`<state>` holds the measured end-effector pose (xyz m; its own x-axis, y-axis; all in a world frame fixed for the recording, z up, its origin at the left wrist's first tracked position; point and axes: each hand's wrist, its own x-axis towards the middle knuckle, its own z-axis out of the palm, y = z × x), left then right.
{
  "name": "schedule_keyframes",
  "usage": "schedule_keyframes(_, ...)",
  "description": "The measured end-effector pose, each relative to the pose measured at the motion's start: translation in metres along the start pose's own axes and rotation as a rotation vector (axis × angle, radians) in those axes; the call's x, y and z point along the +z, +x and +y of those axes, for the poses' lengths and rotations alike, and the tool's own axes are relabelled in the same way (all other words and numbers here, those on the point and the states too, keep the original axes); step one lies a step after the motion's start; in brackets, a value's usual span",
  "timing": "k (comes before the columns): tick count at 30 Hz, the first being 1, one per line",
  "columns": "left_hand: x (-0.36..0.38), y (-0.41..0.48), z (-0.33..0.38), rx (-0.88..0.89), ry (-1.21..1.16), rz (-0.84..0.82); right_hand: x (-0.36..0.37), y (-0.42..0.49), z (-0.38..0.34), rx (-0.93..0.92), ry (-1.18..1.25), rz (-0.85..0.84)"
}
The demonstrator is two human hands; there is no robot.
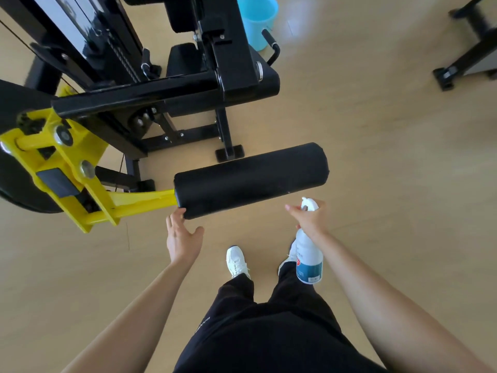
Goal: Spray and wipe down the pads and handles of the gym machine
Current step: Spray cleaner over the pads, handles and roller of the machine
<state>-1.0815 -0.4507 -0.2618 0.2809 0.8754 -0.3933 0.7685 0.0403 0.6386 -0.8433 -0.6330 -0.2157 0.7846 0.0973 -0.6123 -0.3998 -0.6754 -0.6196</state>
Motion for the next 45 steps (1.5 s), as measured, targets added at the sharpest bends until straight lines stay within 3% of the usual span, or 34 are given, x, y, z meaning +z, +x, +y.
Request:
schedule_keyframes(3, 0.004, -0.002, -0.008, -0.033, 0.021, -0.026, -0.015, 0.008, 0.004, 0.02, 0.057, 0.139)
schedule_keyframes(7, 0.003, 0.004, -0.008, -0.126, -0.009, -0.014, -0.025, 0.012, 0.008, 0.029, 0.062, 0.166)
schedule_keyframes(16, -0.01, 0.033, 0.016, -0.143, -0.165, 0.067, 0.014, -0.017, 0.005, -0.131, -0.195, -0.167)
schedule_keyframes(18, -0.012, 0.039, 0.021, -0.141, -0.202, 0.04, 0.027, -0.029, 0.003, -0.184, -0.295, -0.248)
schedule_keyframes(24, -0.016, 0.047, 0.027, -0.054, -0.234, -0.115, 0.06, -0.055, -0.012, -0.248, -0.284, -0.386)
schedule_keyframes(32, -0.017, 0.033, 0.009, 0.012, -0.117, -0.111, 0.058, -0.048, -0.009, -0.175, -0.243, -0.17)
schedule_keyframes(40, -0.009, 0.006, -0.015, -0.112, -0.13, -0.047, 0.003, -0.012, 0.0, 0.041, 0.072, 0.13)
schedule_keyframes(45, -0.011, 0.011, 0.005, -0.066, -0.013, 0.085, -0.017, -0.001, 0.003, 0.046, 0.141, 0.189)
